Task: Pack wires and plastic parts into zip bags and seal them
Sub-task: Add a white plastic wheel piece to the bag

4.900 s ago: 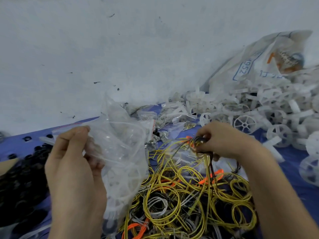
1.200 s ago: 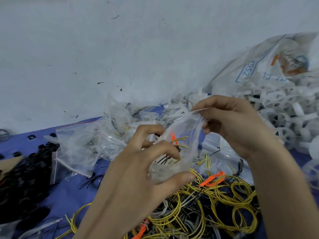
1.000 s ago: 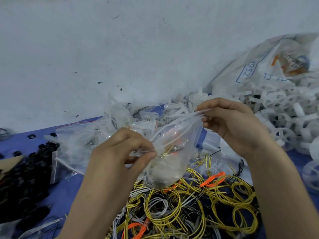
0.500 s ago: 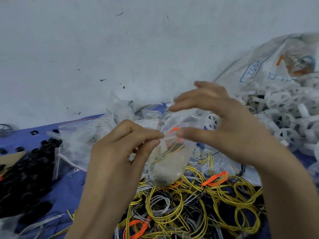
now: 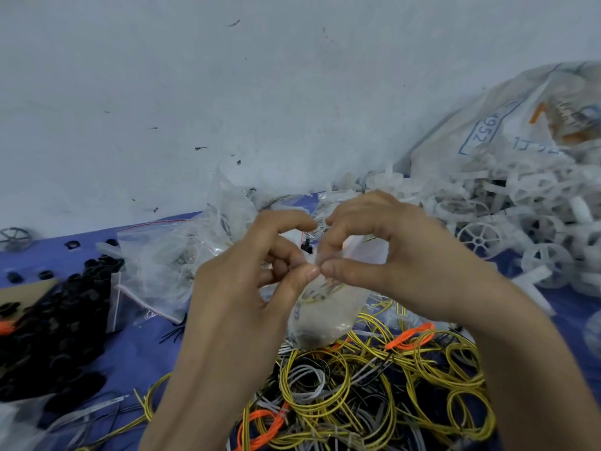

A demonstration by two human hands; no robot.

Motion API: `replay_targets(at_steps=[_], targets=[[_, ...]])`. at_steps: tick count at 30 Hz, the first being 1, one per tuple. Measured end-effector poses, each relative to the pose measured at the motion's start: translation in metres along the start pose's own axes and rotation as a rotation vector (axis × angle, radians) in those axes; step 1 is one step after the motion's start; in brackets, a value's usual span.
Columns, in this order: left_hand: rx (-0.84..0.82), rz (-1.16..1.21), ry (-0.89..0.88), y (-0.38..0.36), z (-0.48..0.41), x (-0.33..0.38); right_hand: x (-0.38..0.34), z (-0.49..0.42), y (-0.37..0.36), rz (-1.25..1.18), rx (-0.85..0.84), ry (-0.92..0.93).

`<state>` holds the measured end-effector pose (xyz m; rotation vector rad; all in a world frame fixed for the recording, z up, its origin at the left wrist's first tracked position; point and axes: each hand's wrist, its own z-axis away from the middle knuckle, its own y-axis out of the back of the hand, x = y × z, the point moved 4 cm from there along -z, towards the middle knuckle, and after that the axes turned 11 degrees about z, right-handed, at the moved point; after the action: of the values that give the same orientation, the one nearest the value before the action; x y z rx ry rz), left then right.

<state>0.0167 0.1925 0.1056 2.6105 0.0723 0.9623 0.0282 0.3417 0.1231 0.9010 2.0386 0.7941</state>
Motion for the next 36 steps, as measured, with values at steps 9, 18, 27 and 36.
replay_targets(at_steps=[9,18,27,36], targets=[[-0.03,0.037,0.014,-0.0077,-0.0009,0.0002,0.0011,0.0031,-0.0005,0.022,-0.095,0.002],[-0.032,-0.097,-0.022,-0.0092,-0.0011,-0.0045,-0.0017,0.0008,-0.0003,0.061,-0.046,0.013],[-0.026,-0.117,-0.038,-0.0088,-0.0026,-0.0043,0.0009,0.0017,0.0034,0.063,0.017,0.014],[-0.025,-0.181,-0.049,-0.0078,-0.0022,-0.0048,0.0035,0.004,0.0073,0.112,0.042,-0.052]])
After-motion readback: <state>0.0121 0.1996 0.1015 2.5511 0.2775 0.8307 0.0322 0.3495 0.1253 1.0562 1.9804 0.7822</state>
